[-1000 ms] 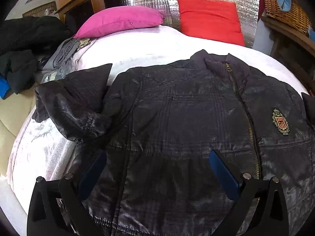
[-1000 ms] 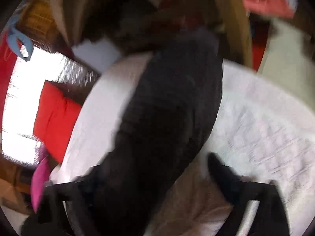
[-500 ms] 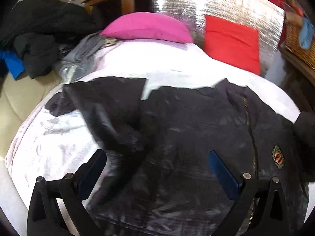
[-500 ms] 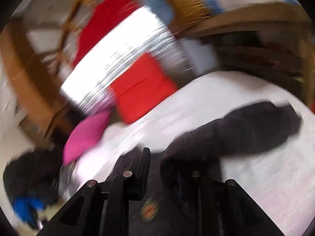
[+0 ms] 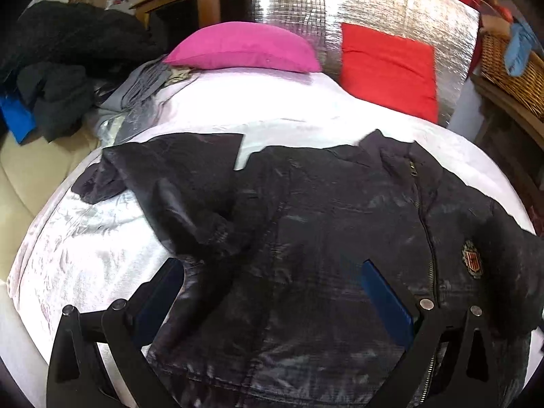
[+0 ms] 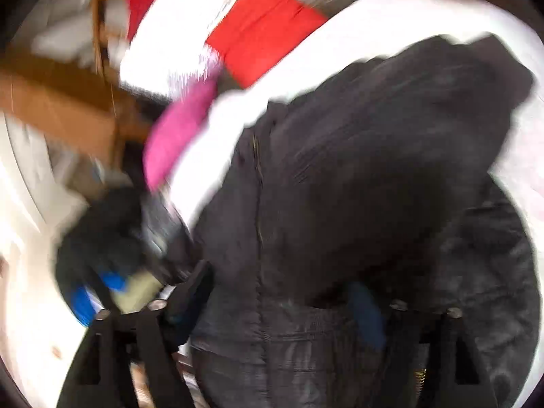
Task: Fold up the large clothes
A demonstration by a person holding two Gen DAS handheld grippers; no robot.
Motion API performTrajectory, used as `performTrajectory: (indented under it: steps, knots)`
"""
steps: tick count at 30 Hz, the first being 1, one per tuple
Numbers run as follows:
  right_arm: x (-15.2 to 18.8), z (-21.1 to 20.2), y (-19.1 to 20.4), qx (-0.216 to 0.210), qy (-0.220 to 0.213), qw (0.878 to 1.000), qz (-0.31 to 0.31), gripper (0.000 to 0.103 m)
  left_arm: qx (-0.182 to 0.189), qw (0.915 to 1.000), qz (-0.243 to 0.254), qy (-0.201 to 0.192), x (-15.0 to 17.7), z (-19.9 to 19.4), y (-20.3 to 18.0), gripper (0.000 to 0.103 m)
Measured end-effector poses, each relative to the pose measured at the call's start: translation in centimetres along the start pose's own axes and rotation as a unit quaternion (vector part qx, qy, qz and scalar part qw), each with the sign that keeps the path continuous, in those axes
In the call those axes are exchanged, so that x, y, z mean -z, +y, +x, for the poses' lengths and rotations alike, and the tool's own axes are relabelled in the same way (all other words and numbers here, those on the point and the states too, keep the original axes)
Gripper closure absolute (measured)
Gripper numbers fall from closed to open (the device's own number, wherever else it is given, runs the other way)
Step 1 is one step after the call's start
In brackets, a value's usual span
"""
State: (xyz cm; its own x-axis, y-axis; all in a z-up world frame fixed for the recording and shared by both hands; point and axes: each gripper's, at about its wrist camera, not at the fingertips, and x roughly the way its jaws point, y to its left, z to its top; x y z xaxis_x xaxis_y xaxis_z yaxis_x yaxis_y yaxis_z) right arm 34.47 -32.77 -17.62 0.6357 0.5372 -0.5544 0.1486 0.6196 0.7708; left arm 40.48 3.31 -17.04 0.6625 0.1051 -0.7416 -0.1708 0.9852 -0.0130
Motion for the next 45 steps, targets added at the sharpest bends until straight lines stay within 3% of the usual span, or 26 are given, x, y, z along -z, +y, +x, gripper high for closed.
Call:
performTrajectory:
  steps: [3, 6, 9, 12, 14, 15, 16, 19, 20, 23, 27, 31, 36, 37, 38, 39, 42, 45]
  knots:
    - [-1.9, -3.7, -3.4, -0.036, -0.049, 0.996, 0.071, 0.014, 0.005, 0.9999, 0.011, 0.003, 0.3, 0.1, -1.1, 0.000]
    - [-4.2, -5.7, -7.4, -0.009, -0.111, 0.984, 0.139, 0.013, 0.020, 0.9995, 0.023, 0.008, 0.6, 0.3, -2.3, 0.000]
    - [-6.6, -3.7, -10.7, -0.006, -0.111, 0.973, 0.204, 0.013, 0.029, 0.9987, 0.041, 0.012, 1.1, 0.5, -3.7, 0.000]
    - [-7.9, -0.9, -12.4, 0.015, -0.113, 0.966, 0.231, 0.015, 0.034, 0.9981, 0.049, 0.014, 1.3, 0.7, -4.6, 0.000]
    - [-8.6, 0.2, -13.3, 0.034, -0.121, 0.963, 0.238, 0.020, 0.033, 0.9980, 0.052, 0.014, 1.4, 0.8, -4.9, 0.000]
    - [-8.7, 0.7, -13.6, 0.022, -0.132, 0.960, 0.246, 0.025, 0.032, 0.9980, 0.053, 0.014, 1.4, 0.9, -5.0, 0.000]
    - [-8.9, 0.7, -13.7, 0.010, -0.140, 0.960, 0.243, 0.035, 0.032, 0.9979, 0.054, 0.014, 1.5, 0.9, -5.1, 0.000]
    - [-9.4, 0.8, -13.1, 0.008, -0.151, 0.966, 0.209, 0.070, 0.029, 0.9979, 0.057, 0.013, 1.5, 0.9, -5.1, 0.000]
    - [-9.5, 1.0, -12.5, 0.021, -0.155, 0.967, 0.198, 0.073, 0.028, 0.9979, 0.057, 0.013, 1.5, 0.9, -5.0, 0.000]
    - [-9.8, -0.3, -9.0, 0.042, -0.195, 0.971, 0.133, 0.074, 0.028, 0.9987, 0.042, 0.009, 1.1, 0.5, -4.1, 0.000]
    - [-8.7, -2.3, -0.1, -0.006, -0.228, 0.974, -0.010, 0.074, 0.022, 0.9995, 0.022, -0.006, 0.5, -0.5, -2.0, 0.000]
    - [-6.3, 0.3, 6.7, -0.062, -0.188, 0.974, -0.109, 0.074, 0.024, 0.9996, -0.001, -0.014, 0.1, -1.2, 0.4, 0.000]
    - [-2.6, 5.3, 11.7, -0.111, -0.088, 0.976, -0.164, 0.069, 0.032, 0.9983, -0.044, -0.021, -0.3, -1.9, 4.5, 0.000]
    - [-1.9, 6.2, 12.4, -0.119, -0.064, 0.976, -0.170, 0.050, 0.032, 0.9979, -0.051, -0.022, -0.5, -1.9, 5.0, 0.000]
    - [-1.4, 7.5, 13.0, -0.123, -0.038, 0.977, -0.172, 0.016, 0.034, 0.9973, -0.061, -0.023, -0.5, -1.9, 5.9, 0.000]
    - [-1.3, 8.8, 13.3, -0.121, -0.020, 0.978, -0.169, 0.007, 0.034, 0.9969, -0.068, -0.022, -0.5, -1.9, 6.4, 0.000]
    - [0.0, 11.5, 14.7, -0.134, 0.018, 0.973, -0.184, 0.005, 0.041, 0.9952, -0.088, -0.016, -0.6, -1.6, 8.0, 0.000]
    - [-0.1, 10.5, 14.9, -0.108, -0.005, 0.973, -0.204, 0.005, 0.061, 0.9931, -0.100, 0.001, -0.6, -1.1, 8.8, 0.000]
